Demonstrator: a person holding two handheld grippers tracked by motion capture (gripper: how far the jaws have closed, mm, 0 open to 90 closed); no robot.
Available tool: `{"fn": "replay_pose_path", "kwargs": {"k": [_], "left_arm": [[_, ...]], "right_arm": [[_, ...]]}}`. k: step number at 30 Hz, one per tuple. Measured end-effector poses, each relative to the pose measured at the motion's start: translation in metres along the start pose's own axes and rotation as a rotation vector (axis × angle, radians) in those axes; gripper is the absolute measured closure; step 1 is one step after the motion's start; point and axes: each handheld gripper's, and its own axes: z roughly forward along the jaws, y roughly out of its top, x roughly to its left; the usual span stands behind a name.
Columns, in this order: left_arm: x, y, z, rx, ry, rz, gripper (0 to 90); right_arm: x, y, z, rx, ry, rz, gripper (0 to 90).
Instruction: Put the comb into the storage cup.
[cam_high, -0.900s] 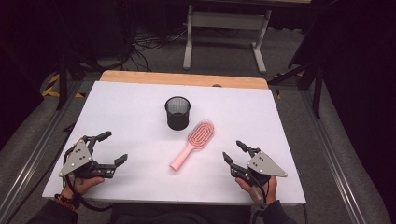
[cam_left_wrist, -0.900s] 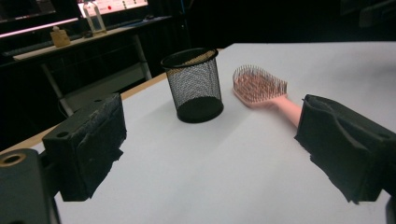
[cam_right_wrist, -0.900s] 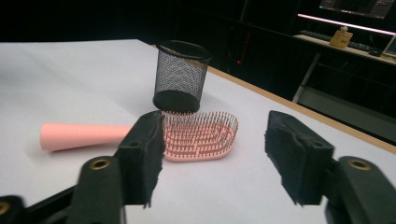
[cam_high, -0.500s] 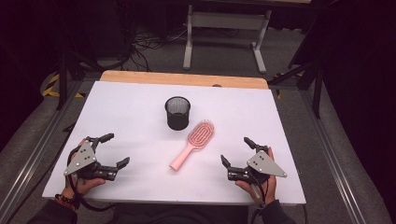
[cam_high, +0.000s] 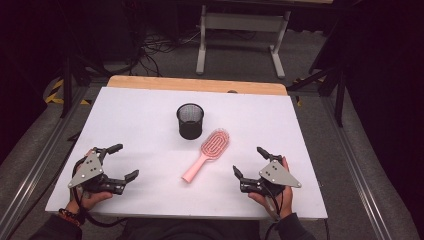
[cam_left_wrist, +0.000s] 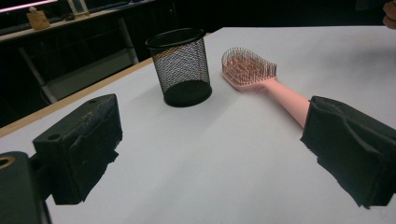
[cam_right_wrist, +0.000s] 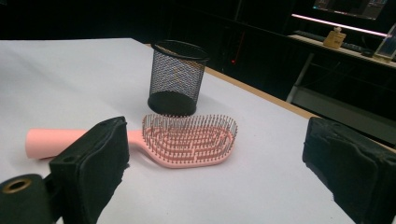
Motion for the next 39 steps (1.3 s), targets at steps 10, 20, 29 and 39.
{"fn": "replay_pose_path", "kwargs": {"k": [10,20,29,39], "left_arm": [[-0.002,-0.002,0.000,0.015,-0.001,0.001,5.2],[-0.001,-0.004,-0.003,0.022,0.006,0.001,5.0],[-0.001,-0.005,-0.001,0.029,-0.002,-0.002,5.0],[0.000,-0.007,-0.001,0.033,-0.008,-0.006,4.6]], "right_arm": [[0.004,0.004,0.007,0.013,0.032,-0.023,13.5],[0.009,0.010,0.016,0.008,0.070,-0.009,21.2],[0.019,0.017,0.027,0.025,0.134,-0.032,64.2],[0.033,0.020,0.045,0.053,0.208,-0.039,89.6]]}}
